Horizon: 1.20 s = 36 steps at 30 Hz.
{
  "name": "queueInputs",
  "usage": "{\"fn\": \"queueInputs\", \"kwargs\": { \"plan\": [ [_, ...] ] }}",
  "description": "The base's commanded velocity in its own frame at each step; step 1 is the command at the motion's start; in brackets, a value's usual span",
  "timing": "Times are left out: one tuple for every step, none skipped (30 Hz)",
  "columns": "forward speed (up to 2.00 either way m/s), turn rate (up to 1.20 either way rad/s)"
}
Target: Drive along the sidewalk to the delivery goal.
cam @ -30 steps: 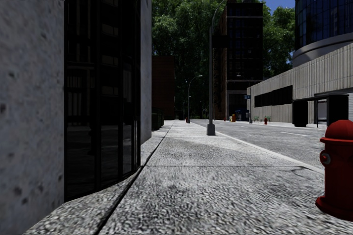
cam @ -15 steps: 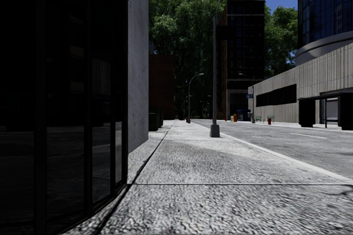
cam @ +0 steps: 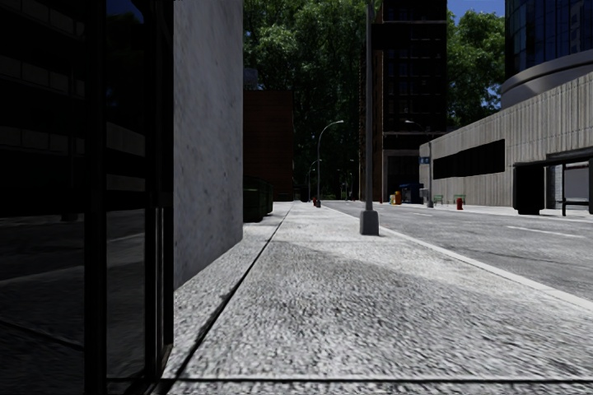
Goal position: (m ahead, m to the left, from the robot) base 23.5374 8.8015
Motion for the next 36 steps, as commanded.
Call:
{"fn": "queueInputs", "kwargs": {
  "plan": [
    [1.73,0.0],
    [1.73,0.0],
    [1.73,0.0],
    [1.73,0.0],
    [1.73,0.0],
    [1.73,0.0],
    [1.73,0.0],
    [1.73,0.0],
    [1.73,0.0],
    [1.73,0.0],
    [1.73,0.0],
    [1.73,0.0],
    [1.73,0.0],
    [1.73,0.0],
    [1.73,0.0],
    [1.73,0.0],
    [1.73,0.0],
    [1.73,0.0],
    [1.73,0.0],
    [1.73,0.0],
    [1.73,0.0],
    [1.73,0.0],
    [1.73,0.0],
    [1.73,0.0],
    [1.73,0.0],
    [1.73,0.0],
    [1.73,0.0],
    [1.73,0.0],
    [1.74,0.0],
    [1.74,0.0],
    [1.77,0.0],
    [1.82,0.0],
    [1.9,0.0],
    [2.0,0.0],
    [2.0,0.0],
    [2.0,0.0]
  ]
}}
